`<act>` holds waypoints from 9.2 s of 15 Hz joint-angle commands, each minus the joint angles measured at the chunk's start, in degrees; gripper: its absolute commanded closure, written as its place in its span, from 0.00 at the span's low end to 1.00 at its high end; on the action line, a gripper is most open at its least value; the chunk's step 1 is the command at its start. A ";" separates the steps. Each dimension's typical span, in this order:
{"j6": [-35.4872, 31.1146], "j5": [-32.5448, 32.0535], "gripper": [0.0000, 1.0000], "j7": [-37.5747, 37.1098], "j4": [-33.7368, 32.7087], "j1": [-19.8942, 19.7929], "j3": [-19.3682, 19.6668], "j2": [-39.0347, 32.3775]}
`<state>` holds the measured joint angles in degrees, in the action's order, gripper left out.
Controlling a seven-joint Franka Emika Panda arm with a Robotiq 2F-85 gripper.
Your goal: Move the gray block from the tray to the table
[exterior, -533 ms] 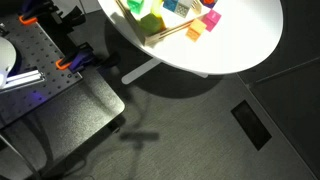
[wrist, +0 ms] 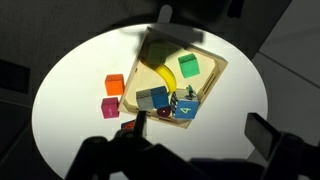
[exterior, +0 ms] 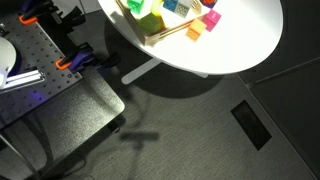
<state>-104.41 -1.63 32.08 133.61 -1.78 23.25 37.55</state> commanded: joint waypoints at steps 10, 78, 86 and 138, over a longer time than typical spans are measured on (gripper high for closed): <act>-4.13 3.33 0.00 -7.47 -1.50 -0.19 -8.87 -9.78; -48.38 -7.50 0.00 -35.68 -7.74 6.09 -19.85 -59.38; -48.26 -15.33 0.00 -43.47 -13.31 11.15 -15.50 -65.48; -30.38 -2.54 0.00 -31.75 -15.44 3.87 -24.44 -55.52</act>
<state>-140.00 -6.53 -4.92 116.90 4.15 -0.06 -21.33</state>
